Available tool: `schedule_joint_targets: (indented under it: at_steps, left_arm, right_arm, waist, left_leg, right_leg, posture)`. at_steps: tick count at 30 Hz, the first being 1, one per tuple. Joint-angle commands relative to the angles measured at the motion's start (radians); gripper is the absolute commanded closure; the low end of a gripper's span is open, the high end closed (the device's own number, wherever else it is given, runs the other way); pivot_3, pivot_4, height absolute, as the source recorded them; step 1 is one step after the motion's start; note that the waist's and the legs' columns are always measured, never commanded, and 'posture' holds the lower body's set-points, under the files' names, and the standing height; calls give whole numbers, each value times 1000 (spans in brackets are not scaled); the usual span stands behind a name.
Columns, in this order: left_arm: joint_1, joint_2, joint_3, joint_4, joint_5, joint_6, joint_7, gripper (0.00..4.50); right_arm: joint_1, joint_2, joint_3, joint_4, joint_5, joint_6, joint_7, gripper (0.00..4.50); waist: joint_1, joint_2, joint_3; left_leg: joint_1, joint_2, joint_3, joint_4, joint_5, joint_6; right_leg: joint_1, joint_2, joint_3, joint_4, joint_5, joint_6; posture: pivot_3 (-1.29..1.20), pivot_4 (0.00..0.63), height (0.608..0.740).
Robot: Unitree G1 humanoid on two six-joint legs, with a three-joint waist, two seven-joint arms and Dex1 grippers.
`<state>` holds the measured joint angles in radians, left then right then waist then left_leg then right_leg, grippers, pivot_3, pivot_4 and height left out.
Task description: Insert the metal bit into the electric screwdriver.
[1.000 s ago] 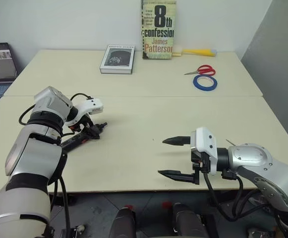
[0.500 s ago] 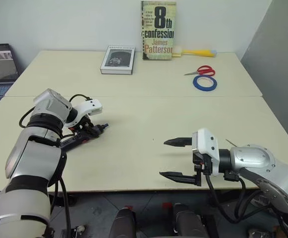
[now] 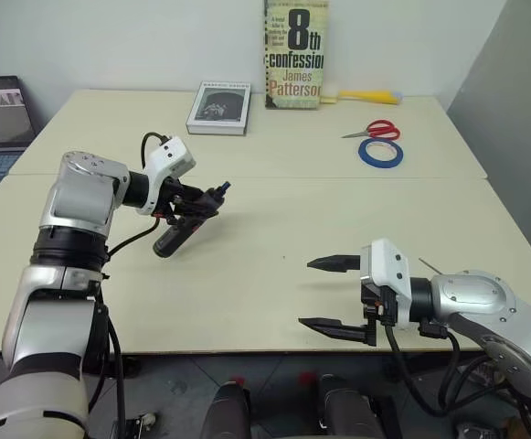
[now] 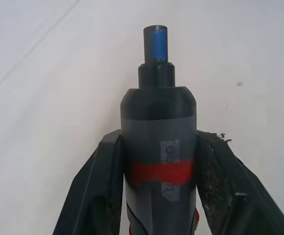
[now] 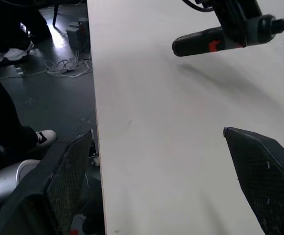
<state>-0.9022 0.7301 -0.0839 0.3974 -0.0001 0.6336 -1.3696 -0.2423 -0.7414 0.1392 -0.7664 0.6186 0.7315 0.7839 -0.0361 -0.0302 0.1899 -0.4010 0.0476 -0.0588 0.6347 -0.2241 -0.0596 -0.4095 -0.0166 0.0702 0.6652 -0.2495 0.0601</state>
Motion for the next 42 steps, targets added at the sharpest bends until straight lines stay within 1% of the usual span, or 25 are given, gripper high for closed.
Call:
schedule_joint_targets:
  at_steps: [1,5,9,11,13,15,19,24,27,29,30,31,33,34,35,36,42]
  left_arm:
    - [39,-4,57,-161,-67,61,78,2809]
    - [75,17,33,-218,-95,89,96,2809]
    - [89,88,-37,-241,-88,75,35,2809]
    - [91,139,-96,-238,-59,35,-16,2809]
    - [89,197,-166,-205,-3,-84,-76,2809]
    - [76,231,-223,-146,45,-200,-115,2810]
    - [96,234,-287,-72,99,-354,-136,2811]
    - [116,196,-323,-6,139,-413,-130,2811]
    - [104,167,-324,33,155,-429,-113,2811]
    - [98,160,-325,50,168,-445,-118,2108]
    - [96,155,-325,58,172,-439,-120,2023]
    - [92,151,-324,64,175,-434,-122,1717]
    - [85,142,-324,70,185,-418,-119,1293]
    - [81,140,-326,66,190,-412,-122,1180]
    - [78,140,-329,59,200,-407,-120,932]
    - [75,139,-331,51,200,-395,-130,835]
    - [53,114,-342,61,225,-356,-144,835]
  right_arm:
    - [-19,-10,-18,-8,4,-20,17,0]
    - [-23,-15,-24,-2,6,-21,29,0]
    - [-22,-21,-28,-4,10,-15,36,0]
    - [-16,-30,-31,-9,16,-11,42,0]
    - [-11,-38,-36,-10,23,-8,48,0]
    - [-9,-43,-39,-9,26,-9,52,0]
    - [-9,-47,-38,-6,29,-11,55,0]
    - [-8,-54,-40,-13,38,-8,52,0]
    - [-5,-60,-45,-16,44,-6,51,0]
    - [-2,-64,-47,-20,47,-5,48,0]
    - [0,-65,-48,-22,49,-3,47,0]
    - [-1,-66,-48,-21,50,-3,46,0]
    - [0,-67,-49,-23,52,-1,44,0]
    - [1,-68,-50,-23,52,-1,44,0]
    - [2,-69,-51,-23,52,0,43,0]
    - [2,-69,-51,-22,52,0,42,0]
    - [-5,-64,-39,-12,40,-5,42,0]
  waist:
    - [0,0,0]
    - [1,0,0]
    - [1,0,0]
    - [1,0,0]
    - [1,0,0]
    - [1,0,0]
    - [4,0,0]
    - [5,0,0]
    - [5,0,0]
    - [6,0,0]
    - [6,0,0]
    - [5,0,0]
    - [5,0,0]
    - [5,0,0]
    - [5,0,0]
    - [5,0,0]
    - [5,0,0]
  left_leg:
    - [0,0,0,0,0,0]
    - [0,0,0,1,0,0]
    - [0,0,0,1,0,0]
    - [0,0,0,1,0,0]
    - [0,0,0,0,0,0]
    - [0,0,1,0,0,0]
    - [0,0,1,0,0,0]
    - [-1,0,1,1,0,0]
    - [-1,0,1,1,0,0]
    - [0,0,1,1,0,0]
    - [0,0,1,1,0,0]
    - [0,0,1,1,0,0]
    - [0,0,1,1,0,0]
    - [0,0,1,1,0,0]
    - [0,0,1,1,0,1]
    - [0,0,1,1,0,1]
    - [0,0,1,1,0,1]
  right_leg:
    - [0,0,0,0,0,0]
    - [0,0,0,0,0,1]
    - [0,0,0,-1,0,1]
    - [0,0,0,-1,0,0]
    - [0,0,0,-1,0,0]
    - [0,0,0,-1,-1,-1]
    - [0,0,0,-1,-3,-6]
    - [0,0,0,-2,-3,-6]
    - [0,0,0,-1,-3,-6]
    - [0,0,0,-1,-3,-6]
    - [0,0,0,-1,-3,-6]
    - [0,0,0,-1,-3,-6]
    - [0,0,0,-1,-3,-6]
    - [0,0,0,-1,-3,-6]
    - [0,0,0,-1,-3,-5]
    - [0,0,0,0,-3,-5]
    - [0,0,0,-1,-3,-5]
  posture:
    - [0,150,740]
    - [0,150,740]
    - [0,150,740]
    - [0,150,740]
    - [0,150,740]
    - [0,150,740]
    - [0,150,740]
    - [0,150,740]
    - [0,150,740]
    - [0,150,740]
    - [0,150,740]
    - [0,150,740]
    - [0,150,740]
    - [0,150,740]
    - [0,150,740]
    - [0,150,740]
    - [0,150,740]
